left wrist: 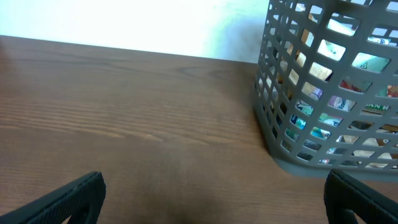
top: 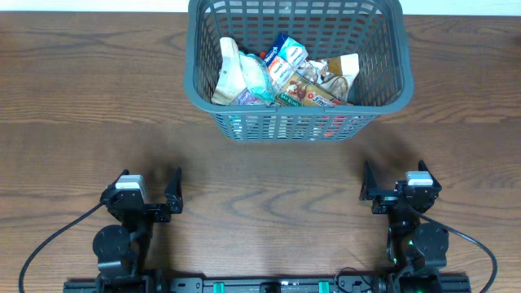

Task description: Pack container

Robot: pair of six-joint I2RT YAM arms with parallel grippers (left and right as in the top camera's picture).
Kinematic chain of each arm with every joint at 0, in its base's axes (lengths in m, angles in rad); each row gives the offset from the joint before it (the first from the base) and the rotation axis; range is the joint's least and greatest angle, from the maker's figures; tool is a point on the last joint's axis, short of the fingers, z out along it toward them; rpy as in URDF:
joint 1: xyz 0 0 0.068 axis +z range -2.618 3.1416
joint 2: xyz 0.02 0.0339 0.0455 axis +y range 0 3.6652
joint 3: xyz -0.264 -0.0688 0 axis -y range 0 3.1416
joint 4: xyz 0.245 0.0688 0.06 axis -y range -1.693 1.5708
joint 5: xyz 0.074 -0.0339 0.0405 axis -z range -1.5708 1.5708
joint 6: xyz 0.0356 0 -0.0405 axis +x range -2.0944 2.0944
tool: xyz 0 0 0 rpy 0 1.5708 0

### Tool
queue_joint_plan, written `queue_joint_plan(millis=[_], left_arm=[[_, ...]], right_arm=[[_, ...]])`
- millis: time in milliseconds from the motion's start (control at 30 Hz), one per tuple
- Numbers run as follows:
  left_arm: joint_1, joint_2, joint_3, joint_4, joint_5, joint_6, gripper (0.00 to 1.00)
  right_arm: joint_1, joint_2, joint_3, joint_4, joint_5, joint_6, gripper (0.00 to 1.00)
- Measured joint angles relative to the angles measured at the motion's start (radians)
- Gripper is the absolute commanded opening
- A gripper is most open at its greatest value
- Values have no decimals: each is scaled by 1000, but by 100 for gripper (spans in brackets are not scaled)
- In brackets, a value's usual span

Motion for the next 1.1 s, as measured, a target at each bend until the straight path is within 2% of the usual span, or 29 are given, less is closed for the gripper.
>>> queue_joint_plan(millis=[1100], left_arm=[[0,0,0,0,0,0,99]], right_arm=[[0,-31,-7,-40,-30,-46,99]])
